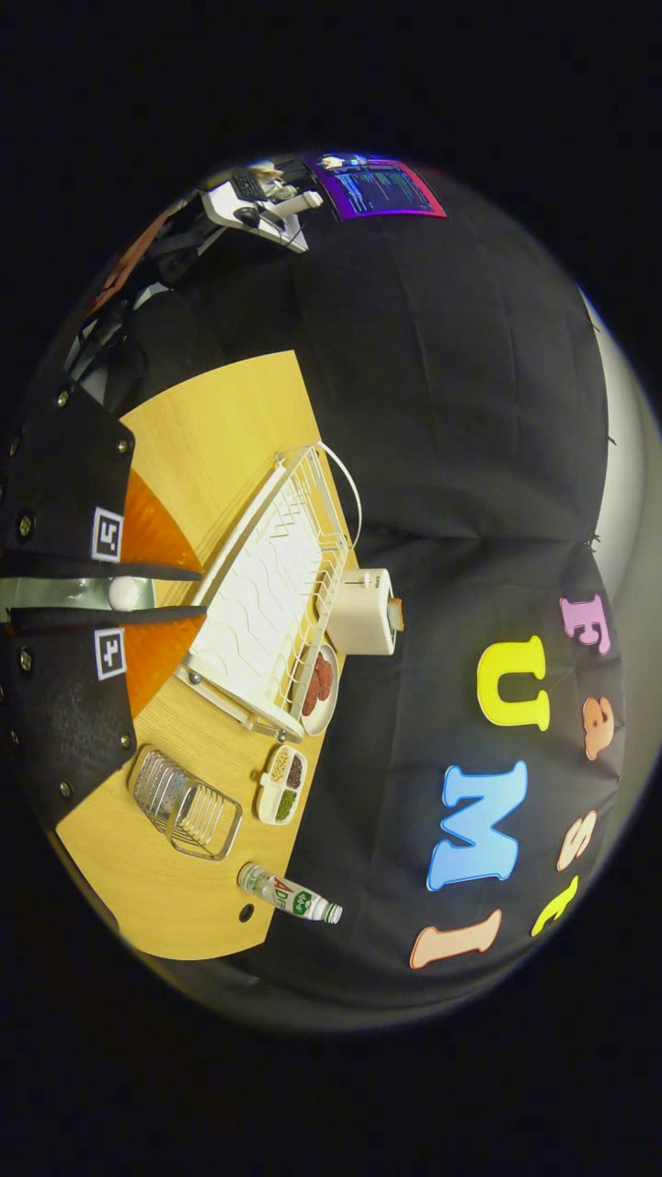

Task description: Take the plate from the dish rack, then take the spoon from the basket and place it into the plate.

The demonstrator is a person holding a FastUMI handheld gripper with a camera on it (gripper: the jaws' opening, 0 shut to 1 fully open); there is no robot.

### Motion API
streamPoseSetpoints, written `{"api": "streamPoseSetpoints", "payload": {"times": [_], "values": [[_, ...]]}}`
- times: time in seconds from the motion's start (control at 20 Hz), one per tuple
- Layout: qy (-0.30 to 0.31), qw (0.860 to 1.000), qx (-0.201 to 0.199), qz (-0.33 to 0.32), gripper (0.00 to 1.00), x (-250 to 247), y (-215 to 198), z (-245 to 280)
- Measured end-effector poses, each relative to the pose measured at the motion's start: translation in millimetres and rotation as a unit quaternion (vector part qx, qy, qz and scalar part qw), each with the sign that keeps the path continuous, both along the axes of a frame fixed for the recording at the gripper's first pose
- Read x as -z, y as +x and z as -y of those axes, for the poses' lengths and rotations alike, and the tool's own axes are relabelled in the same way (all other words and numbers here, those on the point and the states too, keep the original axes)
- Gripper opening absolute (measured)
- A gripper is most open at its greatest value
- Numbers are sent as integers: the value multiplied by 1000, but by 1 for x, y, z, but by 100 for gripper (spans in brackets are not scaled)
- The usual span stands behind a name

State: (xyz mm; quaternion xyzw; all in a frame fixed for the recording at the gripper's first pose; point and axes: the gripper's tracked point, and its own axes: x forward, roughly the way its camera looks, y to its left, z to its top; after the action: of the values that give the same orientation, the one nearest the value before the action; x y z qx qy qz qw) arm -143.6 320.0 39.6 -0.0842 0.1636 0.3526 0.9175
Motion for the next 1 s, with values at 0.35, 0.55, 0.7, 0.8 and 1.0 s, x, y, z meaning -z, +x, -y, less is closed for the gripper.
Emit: {"api": "streamPoseSetpoints", "payload": {"times": [0.35, 0.55, 0.7, 0.8, 1.0], "values": [[2, 999, 33, 17, 17, -17, 5, 9], [28, 992, 95, 80, 29, -77, 30, 38], [49, 983, 144, 108, 29, -119, 48, 67], [61, 973, 182, 128, 29, -150, 58, 90], [73, 948, 266, 158, 29, -205, 65, 134]]}}
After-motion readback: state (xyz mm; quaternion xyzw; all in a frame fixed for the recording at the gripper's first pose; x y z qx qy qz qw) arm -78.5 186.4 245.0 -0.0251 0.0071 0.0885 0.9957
